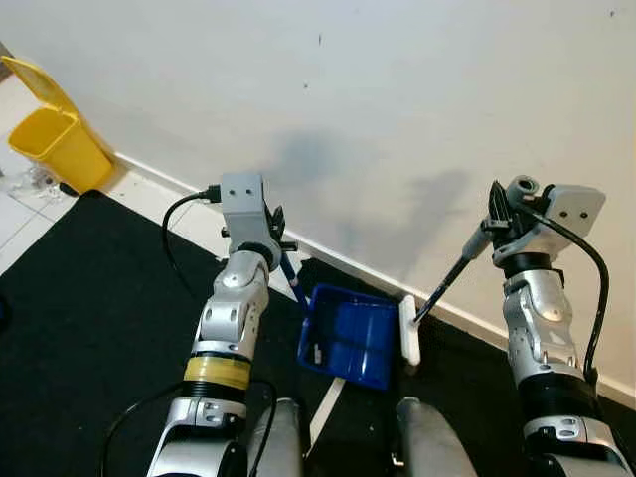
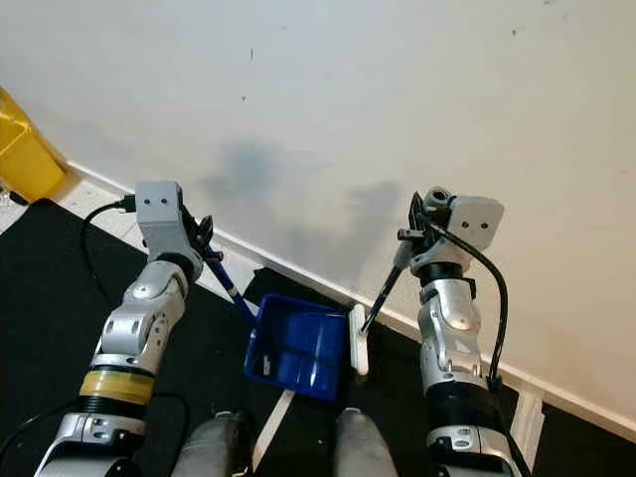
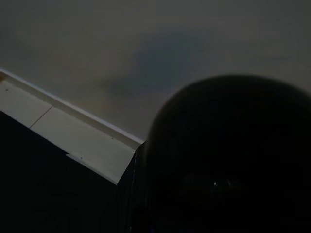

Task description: Sweep floor

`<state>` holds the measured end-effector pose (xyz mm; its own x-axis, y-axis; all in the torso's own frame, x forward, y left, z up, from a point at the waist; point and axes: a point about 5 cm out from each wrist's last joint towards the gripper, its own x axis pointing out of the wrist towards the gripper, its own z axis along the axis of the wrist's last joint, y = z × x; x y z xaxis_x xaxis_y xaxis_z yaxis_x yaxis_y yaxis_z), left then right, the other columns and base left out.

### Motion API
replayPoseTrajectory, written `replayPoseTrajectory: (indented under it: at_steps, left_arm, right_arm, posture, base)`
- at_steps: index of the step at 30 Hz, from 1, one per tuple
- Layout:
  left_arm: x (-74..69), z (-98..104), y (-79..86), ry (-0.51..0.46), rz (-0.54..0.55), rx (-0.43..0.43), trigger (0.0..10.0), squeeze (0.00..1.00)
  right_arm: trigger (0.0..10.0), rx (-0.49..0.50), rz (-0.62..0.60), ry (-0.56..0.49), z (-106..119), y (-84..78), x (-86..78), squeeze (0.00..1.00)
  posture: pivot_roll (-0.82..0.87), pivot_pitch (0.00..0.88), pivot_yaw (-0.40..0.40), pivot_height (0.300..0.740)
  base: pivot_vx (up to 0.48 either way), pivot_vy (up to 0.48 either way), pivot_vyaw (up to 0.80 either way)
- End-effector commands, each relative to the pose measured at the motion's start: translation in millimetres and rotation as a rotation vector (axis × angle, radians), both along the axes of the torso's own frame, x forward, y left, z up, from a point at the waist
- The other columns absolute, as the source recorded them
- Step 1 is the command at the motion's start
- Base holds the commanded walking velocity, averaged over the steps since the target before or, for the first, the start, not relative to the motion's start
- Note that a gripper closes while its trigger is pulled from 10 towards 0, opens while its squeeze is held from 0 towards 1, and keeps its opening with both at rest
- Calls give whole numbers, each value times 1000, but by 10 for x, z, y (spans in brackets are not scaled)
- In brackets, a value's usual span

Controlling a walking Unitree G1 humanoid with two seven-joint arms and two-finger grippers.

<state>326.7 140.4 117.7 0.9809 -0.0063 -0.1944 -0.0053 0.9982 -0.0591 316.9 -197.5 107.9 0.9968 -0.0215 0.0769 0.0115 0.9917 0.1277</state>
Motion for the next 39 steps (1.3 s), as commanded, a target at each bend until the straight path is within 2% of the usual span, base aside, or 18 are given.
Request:
replayPoseTrajectory:
  at_steps: [1, 15, 39]
  left_arm:
    - [7, 32, 25, -13, 9, 0, 10000, 0]
    - [9, -10, 101, 10, 62, 6, 10000, 0]
    - [8, -16, 103, 17, 73, 8, 10000, 0]
  right_arm:
    - [10000, 18, 13, -22, 31, 45, 16, 0]
    - [10000, 4, 14, -25, 38, 41, 32, 0]
    - [10000, 10, -14, -20, 36, 1, 39, 0]
  posture:
    - [-68, 120, 35, 740]
    - [-66, 116, 35, 740]
    - [-67, 124, 34, 740]
  base:
    - [0, 0, 0]
    - [0, 0, 63]
    - [0, 0, 773]
